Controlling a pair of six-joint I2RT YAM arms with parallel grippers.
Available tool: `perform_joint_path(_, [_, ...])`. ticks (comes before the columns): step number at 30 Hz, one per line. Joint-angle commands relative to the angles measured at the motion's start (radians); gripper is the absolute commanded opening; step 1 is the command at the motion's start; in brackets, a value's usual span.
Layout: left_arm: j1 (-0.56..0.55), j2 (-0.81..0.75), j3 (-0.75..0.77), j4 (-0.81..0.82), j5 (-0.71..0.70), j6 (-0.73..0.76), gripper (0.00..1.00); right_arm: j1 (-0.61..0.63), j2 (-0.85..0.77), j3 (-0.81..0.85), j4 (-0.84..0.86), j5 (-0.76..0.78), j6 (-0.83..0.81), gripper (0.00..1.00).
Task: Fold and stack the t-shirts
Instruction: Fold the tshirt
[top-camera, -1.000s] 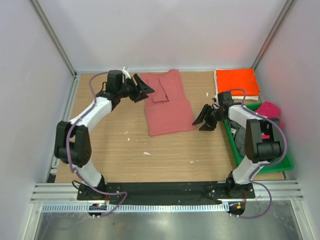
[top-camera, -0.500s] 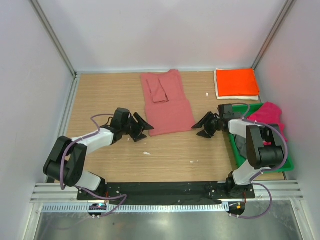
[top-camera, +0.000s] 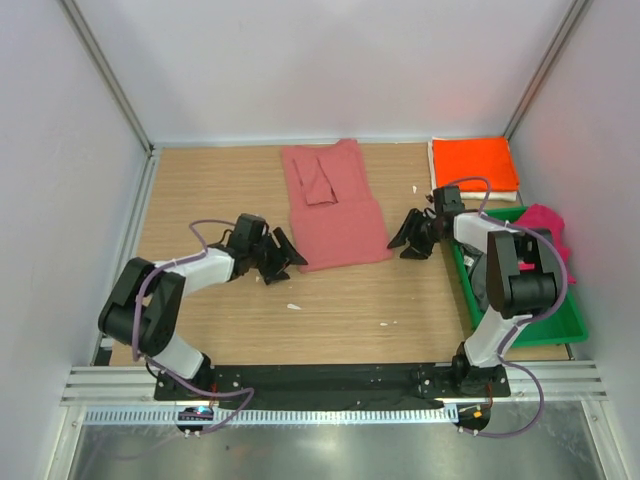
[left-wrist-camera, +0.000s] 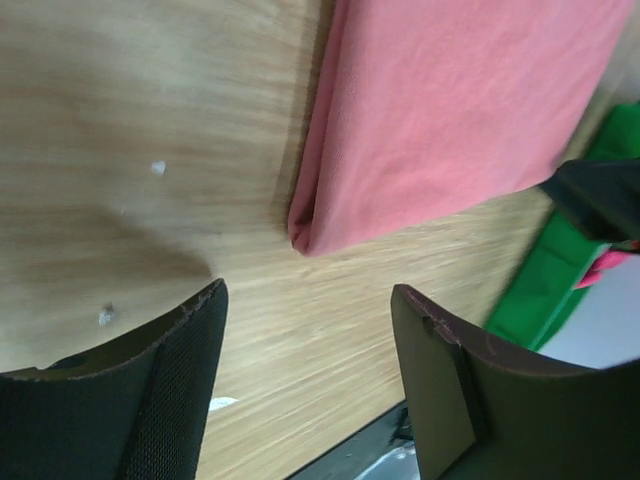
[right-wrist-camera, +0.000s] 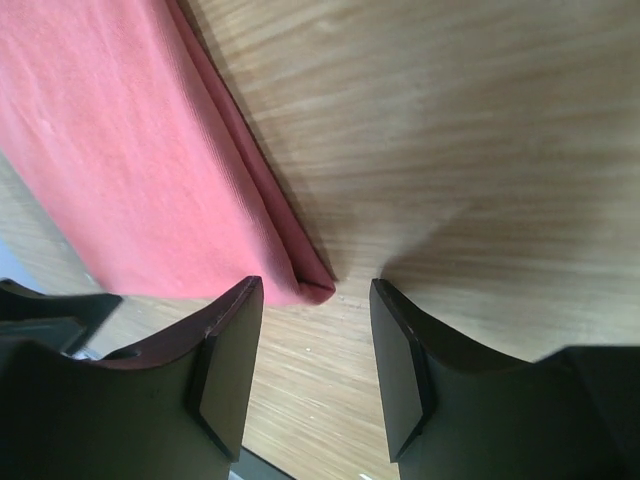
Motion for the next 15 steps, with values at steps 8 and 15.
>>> perform_joint_path(8, [-0.003, 0.171, 0.210, -0.173, 0.042, 0.271, 0.68, 0.033, 0.104, 0.152, -0.136, 0.065, -0.319, 0.54])
perform_joint_path(15, [-0.003, 0.229, 0.218, -0.149, 0.041, 0.275, 0.66, 0.074, 0.157, 0.177, -0.149, 0.029, -0.420, 0.52])
